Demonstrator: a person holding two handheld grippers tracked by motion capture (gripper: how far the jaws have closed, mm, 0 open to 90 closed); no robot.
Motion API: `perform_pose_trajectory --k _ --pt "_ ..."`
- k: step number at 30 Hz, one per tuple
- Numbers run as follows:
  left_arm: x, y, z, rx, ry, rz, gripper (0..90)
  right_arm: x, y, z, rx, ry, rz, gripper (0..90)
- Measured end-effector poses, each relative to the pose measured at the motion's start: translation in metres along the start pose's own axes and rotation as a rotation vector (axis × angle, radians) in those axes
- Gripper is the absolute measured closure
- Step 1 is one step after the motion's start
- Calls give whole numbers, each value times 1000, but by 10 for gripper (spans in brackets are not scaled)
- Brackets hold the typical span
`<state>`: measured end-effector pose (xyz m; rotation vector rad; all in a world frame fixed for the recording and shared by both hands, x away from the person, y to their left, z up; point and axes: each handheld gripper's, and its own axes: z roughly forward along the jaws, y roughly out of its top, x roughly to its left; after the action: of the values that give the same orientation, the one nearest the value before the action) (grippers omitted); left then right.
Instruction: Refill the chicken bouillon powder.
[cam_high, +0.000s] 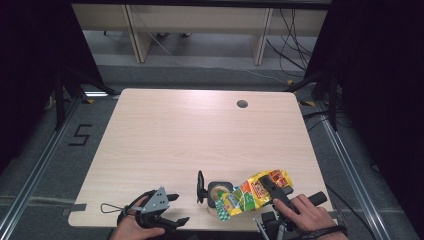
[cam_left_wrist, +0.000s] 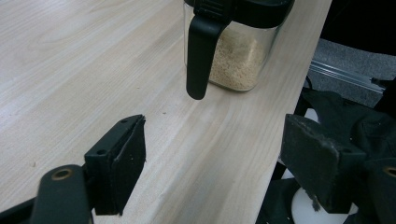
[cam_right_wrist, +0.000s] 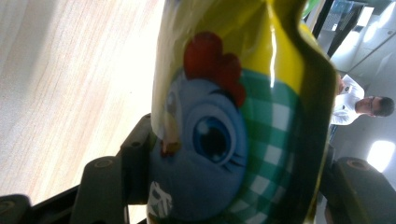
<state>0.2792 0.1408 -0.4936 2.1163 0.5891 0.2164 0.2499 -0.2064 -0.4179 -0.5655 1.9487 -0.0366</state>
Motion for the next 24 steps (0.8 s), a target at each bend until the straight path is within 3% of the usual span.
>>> perform_pose_trajectory --k 16,17,18,19,20,21,22,24 --pt "0 0 0 0 -1 0 221 0 0 0 0 6 -1 389" --pt "0 0 0 0 -1 0 221 -7 1 5 -58 21 -113 389" --pt "0 0 0 0 0 -1 221 -8 1 5 -63 10 -118 389" --pt "0 0 0 0 -1 0 221 0 0 0 0 6 -2 389" --pt "0 0 0 0 -1 0 221 0 0 0 0 6 -2 389" --pt "0 0 0 -1 0 -1 221 -9 1 5 -68 9 -124 389" --pt "0 0 0 -1 0 -2 221 -1 0 1 -1 3 -2 389" --pt "0 0 0 0 -1 -1 221 1 0 0 2 6 22 389"
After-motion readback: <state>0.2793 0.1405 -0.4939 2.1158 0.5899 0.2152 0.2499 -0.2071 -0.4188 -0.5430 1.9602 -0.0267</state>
